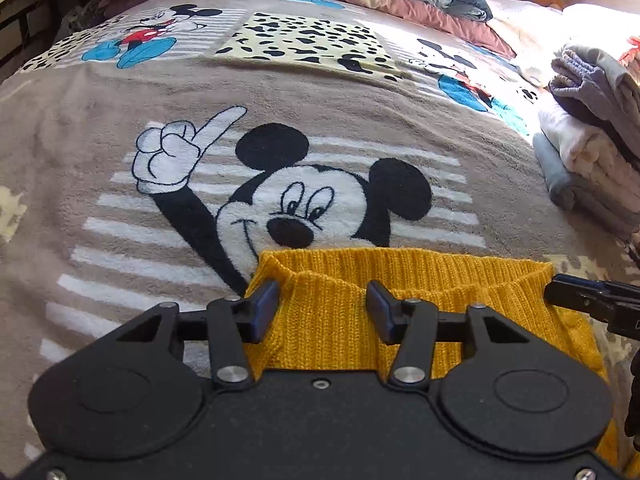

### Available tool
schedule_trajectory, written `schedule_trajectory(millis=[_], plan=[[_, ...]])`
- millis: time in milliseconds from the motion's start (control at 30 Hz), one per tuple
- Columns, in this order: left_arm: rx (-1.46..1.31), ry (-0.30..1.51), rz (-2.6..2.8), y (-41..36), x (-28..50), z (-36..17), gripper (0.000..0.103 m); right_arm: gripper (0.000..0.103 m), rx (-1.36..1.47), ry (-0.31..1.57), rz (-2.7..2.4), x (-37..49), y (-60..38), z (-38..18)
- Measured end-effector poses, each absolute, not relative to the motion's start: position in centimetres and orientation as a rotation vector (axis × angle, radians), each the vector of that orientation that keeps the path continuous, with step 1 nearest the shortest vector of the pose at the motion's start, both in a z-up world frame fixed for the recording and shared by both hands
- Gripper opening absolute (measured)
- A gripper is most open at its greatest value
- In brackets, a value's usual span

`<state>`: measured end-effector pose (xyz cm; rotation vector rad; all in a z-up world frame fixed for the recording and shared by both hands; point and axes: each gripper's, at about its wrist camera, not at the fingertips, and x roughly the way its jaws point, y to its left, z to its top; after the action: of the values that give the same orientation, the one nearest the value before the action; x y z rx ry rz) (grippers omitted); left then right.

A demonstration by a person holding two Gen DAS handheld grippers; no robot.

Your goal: Fold clothes

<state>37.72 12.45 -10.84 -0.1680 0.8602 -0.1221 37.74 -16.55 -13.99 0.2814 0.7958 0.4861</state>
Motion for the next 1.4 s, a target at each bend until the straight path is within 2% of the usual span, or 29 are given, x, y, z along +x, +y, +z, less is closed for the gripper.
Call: schedule_trajectory(millis=[33, 67, 100, 167, 233, 433, 767, 867, 1033, 1100, 1133, 1400], plan=[[-0.216, 0.816, -0.14, 12.9, 36.4, -10.0, 0.052, 0.034, 0.278, 0.779, 0.472, 37.1, -16.8, -13.4], [-0.258, 0.793, -0.152, 13.3, 35.1, -9.3, 0.061, 0.035, 0.275, 0.761, 0.457, 36.5, -17.0, -12.8], [-0.294, 0.781, -0.16, 13.6, 33.9, -8.8, 0.065, 0.037, 0.271, 0.743, 0.443, 35.9, -17.2, -12.2], [-0.343, 0.762, -0.168, 14.0, 31.0, -7.9, 0.068, 0.037, 0.337, 0.72, 0.453, 34.0, -18.8, -11.2], [-0.376, 0.755, -0.161, 14.3, 28.0, -7.5, 0.071, 0.042, 0.365, 0.703, 0.461, 31.5, -20.1, -10.3], [-0.4, 0.736, -0.153, 12.1, 18.3, -7.8, 0.072, 0.044, 0.392, 0.648, 0.491, 21.4, -23.0, -8.7], [-0.207, 0.609, -0.057, 5.5, 2.7, -10.6, 0.071, 0.044, 0.584, 0.683, 0.511, 8.4, -26.0, -11.0], [-0.146, 0.683, -0.074, 4.9, 2.3, -13.1, 0.071, 0.044, 0.665, 0.684, 0.513, 6.3, -26.8, -11.1], [-0.054, 0.578, -0.076, 3.6, 0.3, -12.2, 0.071, 0.046, 0.772, 0.669, 0.505, 4.2, -28.0, -11.4], [-0.046, 0.658, -0.074, 3.6, 1.0, -13.6, 0.072, 0.048, 0.857, 0.669, 0.474, 3.5, -28.8, -12.4], [-0.038, 0.695, -0.082, 3.7, 1.4, -14.6, 0.08, 0.053, 0.896, 0.669, 0.454, 3.2, -29.2, -12.9], [0.143, 0.616, -0.151, -0.9, -0.3, -13.7, 0.08, 0.054, 1.036, 0.645, 0.261, 3.0, -32.6, -15.4]])
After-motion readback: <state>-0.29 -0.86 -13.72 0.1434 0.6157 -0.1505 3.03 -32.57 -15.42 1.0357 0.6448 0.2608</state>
